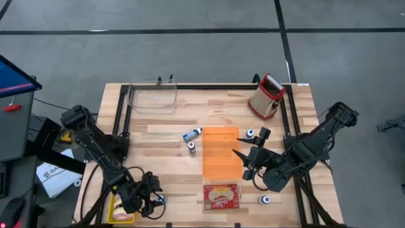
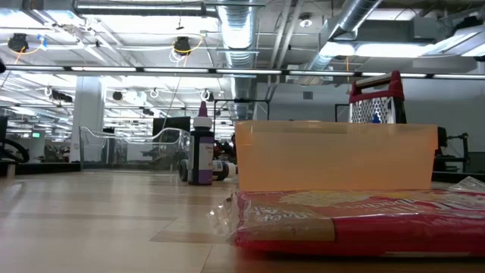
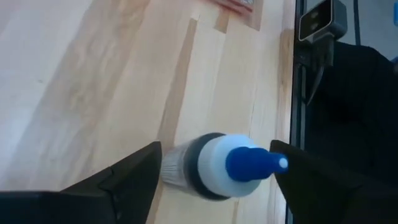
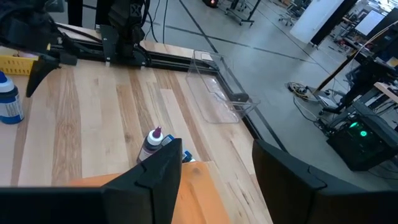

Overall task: Pick & Place Food Item
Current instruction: Put the left blue food coloring bottle into the transparent bin

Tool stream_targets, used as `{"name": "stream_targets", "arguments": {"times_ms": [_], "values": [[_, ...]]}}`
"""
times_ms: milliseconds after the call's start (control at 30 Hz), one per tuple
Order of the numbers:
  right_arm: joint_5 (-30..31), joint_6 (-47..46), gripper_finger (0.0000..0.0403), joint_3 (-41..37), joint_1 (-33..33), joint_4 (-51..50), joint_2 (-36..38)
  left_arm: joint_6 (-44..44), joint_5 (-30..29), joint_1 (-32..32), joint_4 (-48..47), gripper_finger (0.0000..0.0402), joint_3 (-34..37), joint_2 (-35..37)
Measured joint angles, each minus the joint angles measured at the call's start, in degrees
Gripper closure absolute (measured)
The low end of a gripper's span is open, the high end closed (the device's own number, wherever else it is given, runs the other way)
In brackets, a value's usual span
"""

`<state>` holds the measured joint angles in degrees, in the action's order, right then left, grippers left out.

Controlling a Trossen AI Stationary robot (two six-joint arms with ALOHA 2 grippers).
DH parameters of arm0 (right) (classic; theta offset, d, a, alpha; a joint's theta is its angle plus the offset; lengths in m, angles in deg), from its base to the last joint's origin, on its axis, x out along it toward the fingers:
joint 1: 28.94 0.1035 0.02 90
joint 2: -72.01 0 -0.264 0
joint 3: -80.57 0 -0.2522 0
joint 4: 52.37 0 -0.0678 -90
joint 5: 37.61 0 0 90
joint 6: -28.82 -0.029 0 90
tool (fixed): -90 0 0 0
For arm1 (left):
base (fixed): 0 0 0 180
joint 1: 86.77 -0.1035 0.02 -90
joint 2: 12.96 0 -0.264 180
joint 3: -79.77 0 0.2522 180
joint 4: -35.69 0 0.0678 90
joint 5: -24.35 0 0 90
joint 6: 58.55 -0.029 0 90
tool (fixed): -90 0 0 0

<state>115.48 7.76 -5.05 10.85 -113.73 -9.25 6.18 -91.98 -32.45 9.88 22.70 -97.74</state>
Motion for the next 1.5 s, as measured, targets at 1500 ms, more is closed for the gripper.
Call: {"name": "stream_targets", "arguments": {"times_ms": [1500], "values": [[-0.26, -10.39, 0.0214, -1.59, -0.07, -11.4, 0.0, -45.52, -19.68, -40.35, 14.13, 0.0267, -0.02, 15.04]]}}
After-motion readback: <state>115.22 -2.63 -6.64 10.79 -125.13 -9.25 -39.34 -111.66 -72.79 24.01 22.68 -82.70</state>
